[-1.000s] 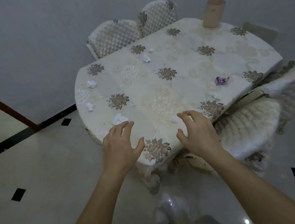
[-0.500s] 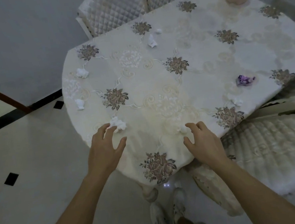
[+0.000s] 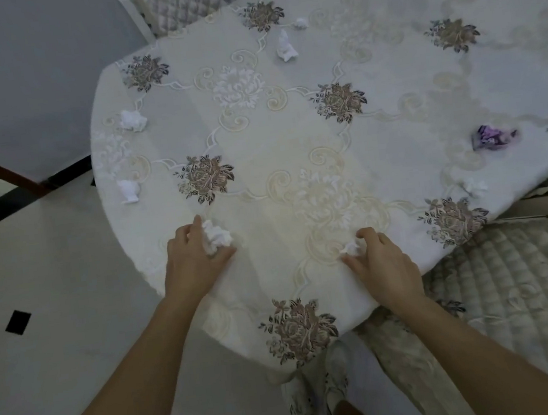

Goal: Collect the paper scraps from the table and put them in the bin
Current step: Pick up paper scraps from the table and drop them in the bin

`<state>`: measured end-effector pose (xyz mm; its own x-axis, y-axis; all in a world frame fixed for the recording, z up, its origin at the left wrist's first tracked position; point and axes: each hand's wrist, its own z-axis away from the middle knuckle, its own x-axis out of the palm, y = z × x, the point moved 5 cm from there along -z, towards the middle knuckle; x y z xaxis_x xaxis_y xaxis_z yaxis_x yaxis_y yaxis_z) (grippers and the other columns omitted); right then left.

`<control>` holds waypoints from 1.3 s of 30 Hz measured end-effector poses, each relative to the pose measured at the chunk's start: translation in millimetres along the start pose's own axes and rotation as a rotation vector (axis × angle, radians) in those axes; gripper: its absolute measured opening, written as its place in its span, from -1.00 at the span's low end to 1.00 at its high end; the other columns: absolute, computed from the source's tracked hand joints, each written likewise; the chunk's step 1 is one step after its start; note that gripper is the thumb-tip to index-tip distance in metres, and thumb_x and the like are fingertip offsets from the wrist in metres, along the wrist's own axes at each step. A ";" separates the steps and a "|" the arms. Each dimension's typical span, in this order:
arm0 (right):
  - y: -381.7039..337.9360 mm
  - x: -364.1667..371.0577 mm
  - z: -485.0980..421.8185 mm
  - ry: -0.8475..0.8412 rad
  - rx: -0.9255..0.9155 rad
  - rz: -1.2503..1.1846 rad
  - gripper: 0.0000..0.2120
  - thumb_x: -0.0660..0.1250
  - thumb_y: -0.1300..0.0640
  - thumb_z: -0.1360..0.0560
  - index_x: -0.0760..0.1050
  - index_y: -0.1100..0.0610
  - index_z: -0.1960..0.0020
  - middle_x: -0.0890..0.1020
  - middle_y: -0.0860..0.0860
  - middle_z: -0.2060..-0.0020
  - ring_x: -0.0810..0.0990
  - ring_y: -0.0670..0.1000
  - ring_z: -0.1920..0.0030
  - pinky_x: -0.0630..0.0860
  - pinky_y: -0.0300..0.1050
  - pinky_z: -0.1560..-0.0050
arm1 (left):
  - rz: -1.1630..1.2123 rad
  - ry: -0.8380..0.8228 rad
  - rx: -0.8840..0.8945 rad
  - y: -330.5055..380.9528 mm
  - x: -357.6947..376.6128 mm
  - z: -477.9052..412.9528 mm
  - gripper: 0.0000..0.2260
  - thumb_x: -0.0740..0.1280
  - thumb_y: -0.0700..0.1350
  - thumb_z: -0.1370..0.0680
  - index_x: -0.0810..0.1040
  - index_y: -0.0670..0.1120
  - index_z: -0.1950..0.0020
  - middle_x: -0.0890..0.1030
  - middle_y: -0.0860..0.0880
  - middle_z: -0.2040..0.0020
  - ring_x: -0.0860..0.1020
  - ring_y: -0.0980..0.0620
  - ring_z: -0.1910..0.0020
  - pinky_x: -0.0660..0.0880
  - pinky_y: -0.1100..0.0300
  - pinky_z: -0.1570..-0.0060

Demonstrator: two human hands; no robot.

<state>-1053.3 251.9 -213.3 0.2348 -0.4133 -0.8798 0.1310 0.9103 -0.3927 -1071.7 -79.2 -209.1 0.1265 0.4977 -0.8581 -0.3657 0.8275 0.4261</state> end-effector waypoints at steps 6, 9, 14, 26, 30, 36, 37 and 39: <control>-1.7 9.4 -5.6 -0.020 -0.039 0.015 -0.75 0.27 -0.07 -0.58 0.38 0.05 -0.15 0.55 0.03 -0.05 0.58 0.16 0.10 0.50 0.03 0.24 | -0.016 0.093 0.071 4.7 8.8 -2.0 -0.54 0.43 0.09 -0.50 0.51 -0.02 -0.35 0.53 -0.11 -0.13 0.46 -0.16 -0.13 0.46 -0.02 -0.01; -2.1 11.4 -4.5 -0.036 -0.050 0.024 -0.82 0.23 -0.02 -0.61 0.39 0.07 -0.10 0.54 0.03 0.01 0.55 0.13 0.12 0.50 0.04 0.24 | -0.036 0.136 0.161 6.7 12.4 2.3 -0.70 0.41 -0.02 -0.54 0.57 -0.08 -0.24 0.57 -0.10 0.00 0.52 -0.15 0.02 0.45 0.03 0.11; 0.6 10.0 -1.6 -0.066 -0.036 -0.043 -0.82 0.13 -0.03 -0.65 0.36 0.08 -0.04 0.56 0.02 0.07 0.55 0.13 0.10 0.50 0.08 0.17 | -0.043 0.182 0.193 12.3 12.4 10.8 -0.83 0.33 -0.08 -0.60 0.58 -0.18 0.02 0.54 -0.10 0.18 0.51 -0.12 0.22 0.33 0.09 0.29; -45.7 -83.1 21.6 0.183 -0.137 -0.370 -0.89 0.37 0.06 -0.56 0.65 0.06 0.04 0.60 -0.15 0.32 0.60 -0.11 0.28 0.47 -0.14 0.25 | 0.395 0.208 0.155 79.7 -55.6 73.1 -0.79 0.26 0.05 -0.63 0.49 -0.03 0.13 0.67 0.11 0.23 0.59 0.11 0.42 0.53 0.11 0.34; -65.8 -119.0 38.7 0.258 -0.191 -0.472 -0.89 0.33 0.05 -0.59 0.58 -0.06 0.10 0.62 -0.13 0.35 0.62 -0.07 0.31 0.54 -0.03 0.25 | 0.486 0.251 0.209 105.8 -84.2 98.6 -0.76 0.29 0.00 -0.62 0.45 -0.03 0.22 0.67 0.06 0.27 0.55 0.14 0.49 0.52 0.21 0.42; -77.5 -153.3 69.2 0.341 -0.186 -0.515 -0.83 0.32 0.02 -0.59 0.59 0.02 0.14 0.66 -0.06 0.34 0.62 -0.07 0.30 0.57 -0.01 0.17 | 0.527 0.267 0.304 136.9 -114.4 127.7 -0.76 0.30 -0.02 -0.62 0.52 -0.18 0.11 0.67 0.04 0.28 0.55 0.16 0.49 0.46 0.30 0.45; -77.3 -156.6 74.5 0.352 -0.185 -0.515 -0.83 0.32 0.01 -0.59 0.60 0.03 0.13 0.65 -0.07 0.34 0.62 -0.07 0.30 0.57 -0.01 0.18 | 0.529 0.267 0.325 141.8 -117.1 132.2 -0.76 0.30 -0.03 -0.62 0.51 -0.18 0.13 0.66 0.03 0.28 0.55 0.17 0.48 0.45 0.32 0.45; -75.8 -162.9 86.7 0.380 -0.177 -0.514 -0.84 0.32 0.00 -0.58 0.61 0.03 0.11 0.65 -0.07 0.34 0.62 -0.08 0.30 0.58 -0.01 0.19 | 0.527 0.260 0.370 149.8 -119.3 140.3 -0.76 0.30 -0.03 -0.62 0.49 -0.15 0.16 0.65 0.02 0.30 0.55 0.15 0.48 0.47 0.24 0.42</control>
<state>-1018.0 248.2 -17.0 -0.1755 -0.7885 -0.5894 -0.0317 0.6030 -0.7971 -1012.2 21.9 -2.7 -0.2237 0.8175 -0.5308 0.0264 0.5495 0.8351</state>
